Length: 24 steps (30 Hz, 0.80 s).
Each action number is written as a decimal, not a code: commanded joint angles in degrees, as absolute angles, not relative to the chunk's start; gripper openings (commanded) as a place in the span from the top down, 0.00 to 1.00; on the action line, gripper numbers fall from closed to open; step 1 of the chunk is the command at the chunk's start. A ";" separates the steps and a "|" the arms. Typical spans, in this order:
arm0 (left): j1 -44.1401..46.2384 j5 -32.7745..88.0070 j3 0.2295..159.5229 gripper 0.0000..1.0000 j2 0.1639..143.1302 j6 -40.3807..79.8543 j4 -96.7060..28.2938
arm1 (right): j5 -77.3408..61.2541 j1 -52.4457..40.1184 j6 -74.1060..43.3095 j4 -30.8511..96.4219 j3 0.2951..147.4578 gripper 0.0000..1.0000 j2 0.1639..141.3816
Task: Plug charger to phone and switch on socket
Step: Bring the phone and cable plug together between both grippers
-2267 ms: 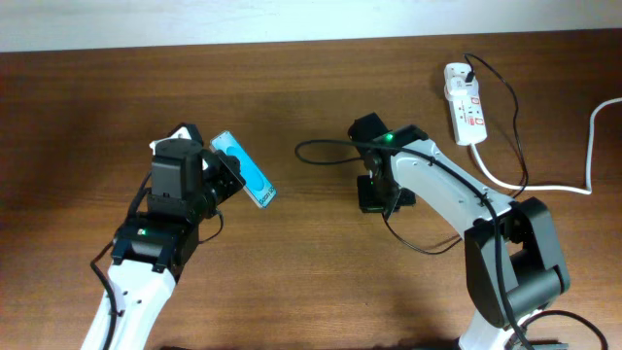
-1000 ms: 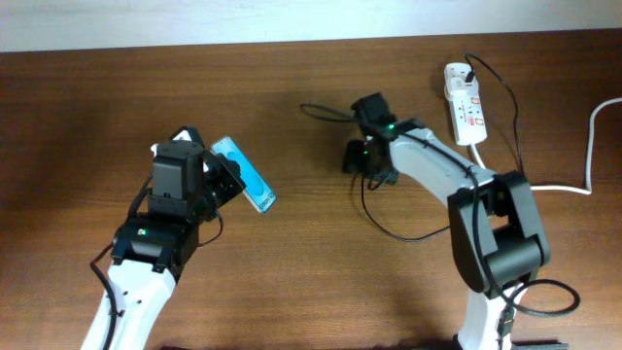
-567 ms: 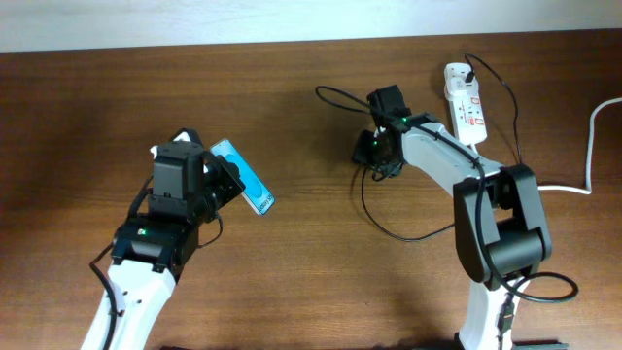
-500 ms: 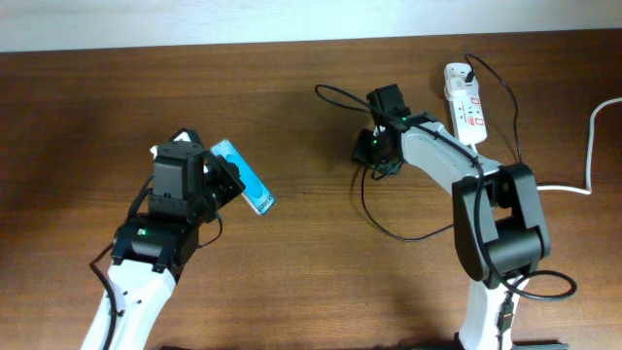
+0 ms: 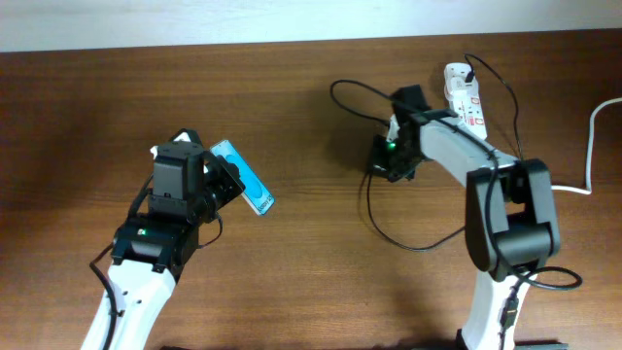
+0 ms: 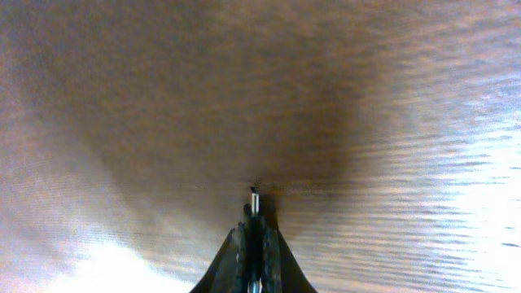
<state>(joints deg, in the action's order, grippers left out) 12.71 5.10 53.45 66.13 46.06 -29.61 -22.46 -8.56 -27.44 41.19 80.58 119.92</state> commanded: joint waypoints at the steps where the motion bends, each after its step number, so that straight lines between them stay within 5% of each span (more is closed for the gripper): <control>1: 12.47 4.71 53.87 1.00 65.67 45.74 -29.23 | -36.03 -5.28 -14.44 45.12 79.83 0.96 114.48; 16: 12.47 10.81 53.87 1.00 65.67 45.74 -22.59 | -64.16 -5.19 49.82 84.01 79.83 0.96 97.06; 24: 8.14 38.41 53.87 1.00 65.67 45.76 -1.72 | -73.89 -10.28 55.70 86.91 79.68 0.96 97.12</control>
<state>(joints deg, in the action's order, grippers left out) 11.16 25.28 53.19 66.17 46.06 -5.89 -65.89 -9.15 53.23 86.78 79.96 97.78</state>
